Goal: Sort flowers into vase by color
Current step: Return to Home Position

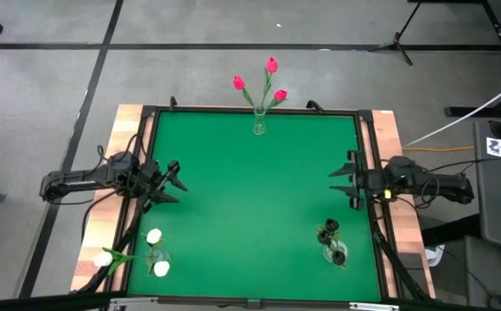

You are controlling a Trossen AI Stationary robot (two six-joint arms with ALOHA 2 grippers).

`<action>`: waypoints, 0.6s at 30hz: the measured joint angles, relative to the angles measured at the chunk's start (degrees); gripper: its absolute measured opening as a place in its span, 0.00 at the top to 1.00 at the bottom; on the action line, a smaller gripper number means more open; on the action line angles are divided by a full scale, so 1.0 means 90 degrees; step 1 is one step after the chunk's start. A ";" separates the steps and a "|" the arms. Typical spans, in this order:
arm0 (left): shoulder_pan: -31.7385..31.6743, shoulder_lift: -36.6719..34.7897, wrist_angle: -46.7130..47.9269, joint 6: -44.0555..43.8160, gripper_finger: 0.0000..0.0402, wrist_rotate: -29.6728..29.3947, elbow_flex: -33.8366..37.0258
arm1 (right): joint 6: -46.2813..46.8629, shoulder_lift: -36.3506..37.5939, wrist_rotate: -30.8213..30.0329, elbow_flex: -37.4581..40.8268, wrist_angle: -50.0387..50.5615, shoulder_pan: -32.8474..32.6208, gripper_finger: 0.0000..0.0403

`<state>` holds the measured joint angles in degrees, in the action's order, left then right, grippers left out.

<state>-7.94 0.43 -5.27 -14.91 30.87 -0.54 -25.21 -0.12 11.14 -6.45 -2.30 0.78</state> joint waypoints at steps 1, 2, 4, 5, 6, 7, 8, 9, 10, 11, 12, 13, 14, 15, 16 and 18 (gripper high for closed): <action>-0.0061 0.0000 -0.0005 0.0005 0.49 0.0015 0.0000 | -0.0050 -0.0004 -0.0002 0.0038 0.0239 0.0000 0.59; -0.0123 0.0000 -0.0005 -0.0003 0.49 0.0019 0.0000 | -0.0084 -0.0013 -0.0017 0.0063 0.0435 0.0000 0.59; -0.0244 0.0000 0.0026 -0.0004 0.49 0.0195 0.0000 | -0.0112 -0.0013 -0.0038 0.0049 0.0665 0.0000 0.59; -0.0315 0.0000 0.0047 0.0014 0.49 0.0336 0.0000 | -0.0112 0.0002 -0.0022 0.0038 0.0833 0.0000 0.59; -0.0388 0.0000 0.0091 0.0020 0.49 0.0408 0.0000 | -0.0118 -0.0006 -0.0017 0.0038 0.0951 0.0000 0.59; -0.0467 0.0000 0.0138 0.0007 0.49 0.0413 0.0000 | -0.0197 -0.0010 -0.0013 0.0040 0.1075 0.0000 0.59; -0.0545 0.0000 0.0144 0.0004 0.49 0.0420 0.0000 | -0.0300 -0.0010 -0.0015 0.0043 0.1108 0.0000 0.59; -0.0617 0.0000 0.0135 0.0004 0.49 0.0454 0.0000 | -0.0392 -0.0006 -0.0015 0.0042 0.1095 0.0000 0.59; -0.0683 0.0000 0.0135 -0.0008 0.49 0.0541 0.0000 | -0.0427 -0.0002 -0.0013 0.0038 0.1100 0.0000 0.59; -0.0751 0.0000 0.0137 -0.0101 0.49 0.0634 0.0000 | -0.0471 -0.0005 -0.0017 0.0038 0.1099 0.0000 0.59; -0.0810 0.0000 0.0137 -0.0238 0.49 0.0691 0.0000 | -0.0542 -0.0010 -0.0029 0.0038 0.1081 0.0000 0.59; -0.0864 0.0000 0.0135 -0.0388 0.49 0.0703 0.0000 | -0.0566 -0.0010 -0.0052 0.0038 0.1010 0.0000 0.59; -0.0910 0.0000 0.0137 -0.0533 0.49 0.0640 0.0000 | -0.0564 -0.0004 -0.0053 0.0036 0.0959 0.0000 0.59; -0.0939 0.0000 0.0135 -0.0687 0.49 0.0453 0.0000 | -0.0545 -0.0002 -0.0052 0.0036 0.0955 0.0000 0.59; -0.0948 0.0000 0.0137 -0.0834 0.49 0.0173 0.0000 | -0.0532 -0.0004 -0.0050 0.0036 0.0989 0.0000 0.59; -0.0915 0.0000 0.0132 -0.0727 0.49 -0.0449 0.0000 | -0.0529 -0.0009 -0.0035 0.0036 0.1000 0.0000 0.59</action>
<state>-16.18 0.43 -4.08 -21.46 26.84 -0.54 -29.98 -0.20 10.82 -6.13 6.71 0.78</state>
